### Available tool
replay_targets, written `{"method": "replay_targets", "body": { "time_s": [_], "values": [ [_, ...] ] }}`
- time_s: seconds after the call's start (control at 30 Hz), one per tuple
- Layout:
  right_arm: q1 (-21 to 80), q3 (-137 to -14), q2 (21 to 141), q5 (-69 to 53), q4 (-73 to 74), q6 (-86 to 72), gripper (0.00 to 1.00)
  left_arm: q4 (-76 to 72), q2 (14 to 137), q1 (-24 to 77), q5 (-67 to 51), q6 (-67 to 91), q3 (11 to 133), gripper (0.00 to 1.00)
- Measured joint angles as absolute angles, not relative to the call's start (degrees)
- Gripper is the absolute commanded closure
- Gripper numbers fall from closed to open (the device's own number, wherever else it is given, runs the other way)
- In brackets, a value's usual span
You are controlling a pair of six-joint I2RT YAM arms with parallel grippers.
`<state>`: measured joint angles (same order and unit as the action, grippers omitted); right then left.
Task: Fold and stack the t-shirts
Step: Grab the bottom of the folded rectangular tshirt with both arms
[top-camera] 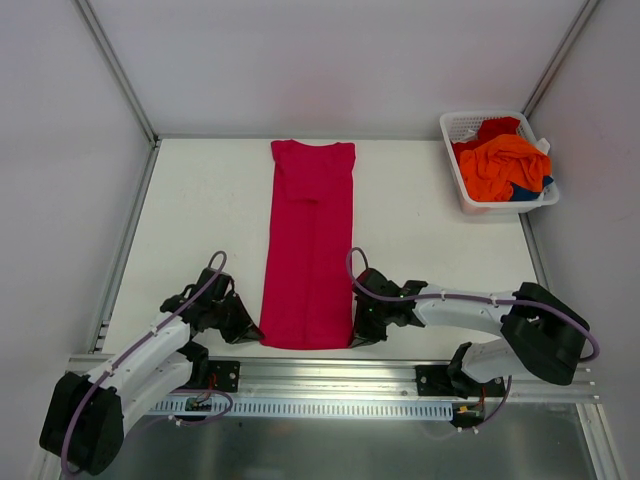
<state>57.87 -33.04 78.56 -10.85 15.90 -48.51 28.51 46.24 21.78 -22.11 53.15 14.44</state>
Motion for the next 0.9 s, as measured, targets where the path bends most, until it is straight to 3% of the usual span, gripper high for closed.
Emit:
{"method": "replay_targets", "body": {
  "time_s": [0.47,0.9],
  "values": [
    [51.0,-34.5,73.4,-7.9,17.3,-43.7,0.99,32.0,52.4,21.8,-20.3,50.3,27.8,1.00],
    [38.8,-50.6,76.7,-11.1,21.1,-32.6,1.00,32.8,63.7,17.6,-18.9,45.5,45.6,1.00]
  ]
}}
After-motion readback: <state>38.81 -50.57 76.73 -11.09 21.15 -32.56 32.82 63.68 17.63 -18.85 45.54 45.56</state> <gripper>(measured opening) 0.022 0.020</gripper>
